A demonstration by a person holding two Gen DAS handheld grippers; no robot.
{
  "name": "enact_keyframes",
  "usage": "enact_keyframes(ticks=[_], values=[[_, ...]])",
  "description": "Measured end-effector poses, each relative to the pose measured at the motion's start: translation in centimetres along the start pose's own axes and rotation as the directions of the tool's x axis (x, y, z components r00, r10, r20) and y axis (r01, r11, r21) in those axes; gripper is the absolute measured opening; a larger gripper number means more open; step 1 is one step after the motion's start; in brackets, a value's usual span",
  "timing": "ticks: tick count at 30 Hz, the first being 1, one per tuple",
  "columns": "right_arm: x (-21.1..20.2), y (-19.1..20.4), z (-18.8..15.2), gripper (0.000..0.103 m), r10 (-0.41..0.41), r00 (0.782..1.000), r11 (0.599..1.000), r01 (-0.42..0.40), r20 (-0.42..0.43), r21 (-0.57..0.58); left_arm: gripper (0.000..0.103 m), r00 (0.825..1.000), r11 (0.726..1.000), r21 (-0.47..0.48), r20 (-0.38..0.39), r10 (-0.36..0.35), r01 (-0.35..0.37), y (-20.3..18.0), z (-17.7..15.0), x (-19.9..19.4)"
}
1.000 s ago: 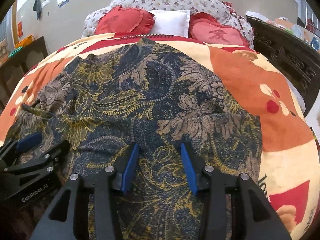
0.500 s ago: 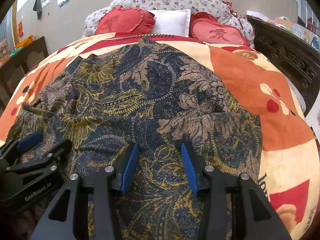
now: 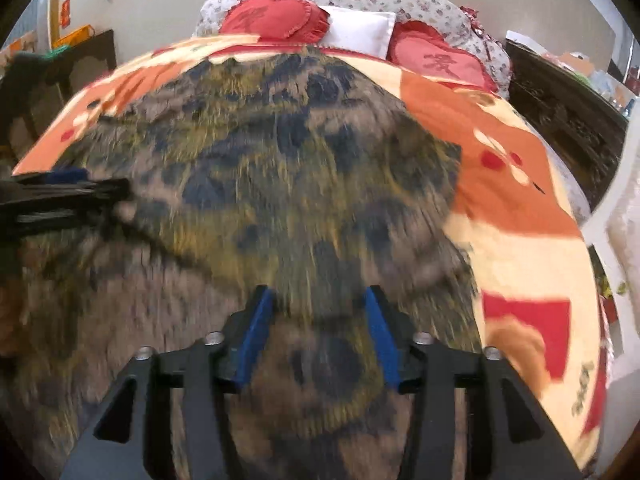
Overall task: Fold small clothes
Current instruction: 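Flatten and adjust the folded shirt with both tools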
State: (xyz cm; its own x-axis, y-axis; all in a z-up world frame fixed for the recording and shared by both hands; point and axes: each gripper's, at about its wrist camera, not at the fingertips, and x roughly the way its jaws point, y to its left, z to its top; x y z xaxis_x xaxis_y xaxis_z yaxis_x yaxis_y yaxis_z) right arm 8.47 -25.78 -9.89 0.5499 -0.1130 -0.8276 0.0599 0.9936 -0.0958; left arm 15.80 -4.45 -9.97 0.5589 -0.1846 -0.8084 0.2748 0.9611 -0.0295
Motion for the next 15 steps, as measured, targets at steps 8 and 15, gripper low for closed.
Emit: enact_keyframes(ticks=[8,15], values=[[-4.7,-1.8,-7.1,0.065,0.095,0.995,0.984,-0.099,0.03,0.15,0.102,0.999,0.997,0.073,-0.02,0.034,-0.033,0.2,-8.0,-3.5],[-5.8,-2.0,-9.1,0.072,0.114,0.99,0.969,-0.128,0.079,0.209,0.103,0.998,0.998,0.01,-0.001,0.063,-0.063,0.1,-8.1,-3.3]])
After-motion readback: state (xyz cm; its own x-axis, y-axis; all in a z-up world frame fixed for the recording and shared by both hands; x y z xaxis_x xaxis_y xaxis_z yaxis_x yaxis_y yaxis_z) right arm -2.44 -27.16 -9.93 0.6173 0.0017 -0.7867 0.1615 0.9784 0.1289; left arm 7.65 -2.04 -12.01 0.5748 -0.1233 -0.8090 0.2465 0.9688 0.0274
